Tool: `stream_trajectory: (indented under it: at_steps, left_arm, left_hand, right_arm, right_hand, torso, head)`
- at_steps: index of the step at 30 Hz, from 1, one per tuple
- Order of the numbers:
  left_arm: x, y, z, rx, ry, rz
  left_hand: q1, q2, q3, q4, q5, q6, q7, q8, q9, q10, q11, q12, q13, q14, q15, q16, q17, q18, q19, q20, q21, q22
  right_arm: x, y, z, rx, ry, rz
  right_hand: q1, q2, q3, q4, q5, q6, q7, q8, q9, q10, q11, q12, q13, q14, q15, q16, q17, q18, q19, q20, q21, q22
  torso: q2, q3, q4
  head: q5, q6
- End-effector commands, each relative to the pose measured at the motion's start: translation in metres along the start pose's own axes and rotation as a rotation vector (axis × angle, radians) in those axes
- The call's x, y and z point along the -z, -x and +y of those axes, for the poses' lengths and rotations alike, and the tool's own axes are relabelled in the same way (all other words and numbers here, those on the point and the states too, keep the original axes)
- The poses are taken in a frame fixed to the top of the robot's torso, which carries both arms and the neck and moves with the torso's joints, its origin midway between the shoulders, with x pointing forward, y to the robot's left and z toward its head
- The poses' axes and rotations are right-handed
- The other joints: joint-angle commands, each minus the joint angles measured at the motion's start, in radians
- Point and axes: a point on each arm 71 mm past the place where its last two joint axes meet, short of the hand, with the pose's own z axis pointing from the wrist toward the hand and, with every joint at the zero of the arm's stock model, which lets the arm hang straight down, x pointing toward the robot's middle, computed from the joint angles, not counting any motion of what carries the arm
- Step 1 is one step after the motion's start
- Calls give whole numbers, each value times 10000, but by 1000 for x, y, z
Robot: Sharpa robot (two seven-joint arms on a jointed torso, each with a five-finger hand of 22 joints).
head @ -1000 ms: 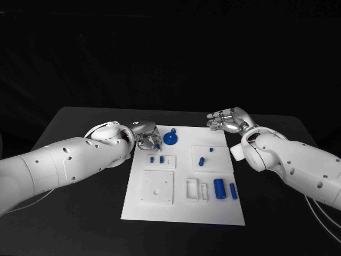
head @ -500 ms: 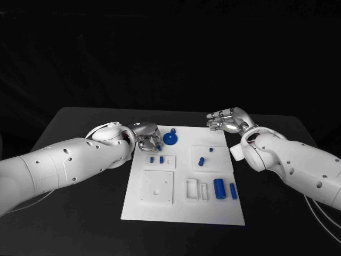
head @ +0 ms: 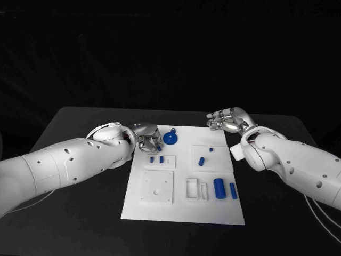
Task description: Assemble the parts on the task board
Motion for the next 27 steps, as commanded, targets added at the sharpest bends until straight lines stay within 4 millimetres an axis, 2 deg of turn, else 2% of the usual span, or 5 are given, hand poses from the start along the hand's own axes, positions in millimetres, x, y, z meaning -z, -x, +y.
stream_trajectory:
  at_steps: [1,21,27]
  left_arm:
    - [-1,-6,0,-36,38,222]
    - [-2,-14,-2,-5,-100,410]
    - [0,-13,1,10,-81,210]
  left_hand:
    - [21,-34,-25,-28,-11,-21,49,48,6,-1,35,40,12,69,4,-46,17,69,42,14,-3,219]
    - [-13,-104,-22,-45,-64,-101,62,43,2,-85,63,39,11,16,18,-61,23,68,9,29,0,214]
    - [-51,-239,41,-111,-66,-587,-18,29,-11,-218,94,39,10,-34,33,-93,16,61,5,36,-10,212]
  right_arm:
    - [0,-1,1,4,136,84]
    - [0,-1,1,5,124,96]
    - [0,-1,1,9,115,84]
  right_hand:
    - [-39,20,58,-14,20,67,3,-14,-6,-34,-12,-20,-10,-63,10,-33,-14,53,-33,13,13,-13]
    - [-39,20,58,-14,20,67,3,-14,-6,-34,-12,-20,-10,-63,10,-33,-14,53,-33,13,13,-13]
    - [-39,20,58,-14,20,67,3,-14,-6,-34,-12,-20,-10,-63,10,-33,-14,53,-33,13,13,-13]
  torso:
    - [0,0,0]
    - [-3,-2,4]
    - [-1,-6,6]
  head:
    - [-11,-6]
    - [-52,-11]
    - [-53,-7]
